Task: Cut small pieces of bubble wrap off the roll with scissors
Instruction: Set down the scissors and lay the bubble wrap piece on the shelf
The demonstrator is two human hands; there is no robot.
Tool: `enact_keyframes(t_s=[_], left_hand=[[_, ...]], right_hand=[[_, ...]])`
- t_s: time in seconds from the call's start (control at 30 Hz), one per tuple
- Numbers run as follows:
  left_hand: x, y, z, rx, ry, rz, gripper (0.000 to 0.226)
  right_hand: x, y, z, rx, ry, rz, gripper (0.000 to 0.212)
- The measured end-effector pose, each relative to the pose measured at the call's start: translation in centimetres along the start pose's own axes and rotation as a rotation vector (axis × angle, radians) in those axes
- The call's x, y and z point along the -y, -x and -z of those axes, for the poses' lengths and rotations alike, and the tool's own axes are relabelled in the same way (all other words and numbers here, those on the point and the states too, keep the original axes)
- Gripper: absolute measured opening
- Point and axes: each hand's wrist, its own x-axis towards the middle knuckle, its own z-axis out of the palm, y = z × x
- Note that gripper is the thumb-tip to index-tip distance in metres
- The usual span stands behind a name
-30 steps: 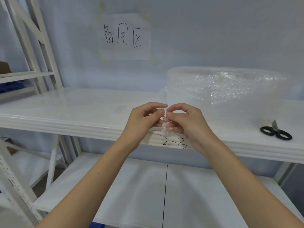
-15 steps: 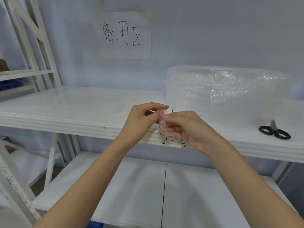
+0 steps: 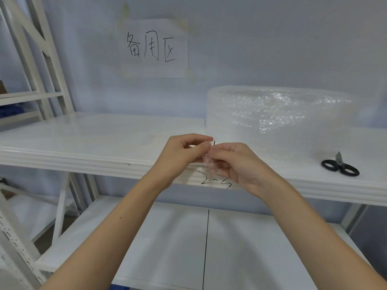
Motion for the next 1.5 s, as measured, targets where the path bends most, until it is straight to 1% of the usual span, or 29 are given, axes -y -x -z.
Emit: enact_keyframes(t_s=[0.1,0.17,0.3,0.4,0.57,0.67,0.77,0.83,1.13,1.5], left_hand=[[-0.04,-0.02,0.04,-0.025,-0.002,-0.017,0.014],[-0.09,-0.1,0.06,-0.045,0.018,-0.018,0.014],[-0.26,-0.38,0.0,-0.066,0.056,-0.006,0.014],[-0.39,-0.5,-0.03,-0.074,0.108,0.005,0.014],[-0.5,-0.48,-0.13,-0.063,0.169,0.031,0.014],[-0.51,-0.45,-0.21,-0.027,0.197,0.092,0.014],[-0.29,-0.43,-0.27,0.024,0.174,0.143,0.017],[-0.08,-0.39,-0.33,0.043,0.158,0.133,0.018],[0.02,-0.64,-0.54,0.007,0.169,0.073,0.009],[0.21,-0.85,-0.82,-0.034,0.243,0.07,0.014]], right_hand=[[0.08,0.24,-0.1,0.01,-0.023,0.0,0.013],[-0.01,0.35,-0.14,0.012,-0.024,-0.013,0.017],[-0.02,0.74,-0.39,-0.006,0.051,-0.019,0.026],[0.02,0.77,-0.46,-0.037,0.139,0.014,0.021],[-0.1,0.74,-0.55,-0.022,0.14,0.055,0.017],[-0.22,0.63,-0.56,-0.021,0.159,0.063,0.018],[-0.22,0.55,-0.53,-0.025,0.166,0.066,0.017],[-0.23,0.59,-0.51,-0.023,0.163,0.063,0.017],[-0.32,0.58,-0.32,-0.005,0.066,0.024,0.01],[-0.72,0.63,-0.08,-0.084,0.061,0.031,0.008]])
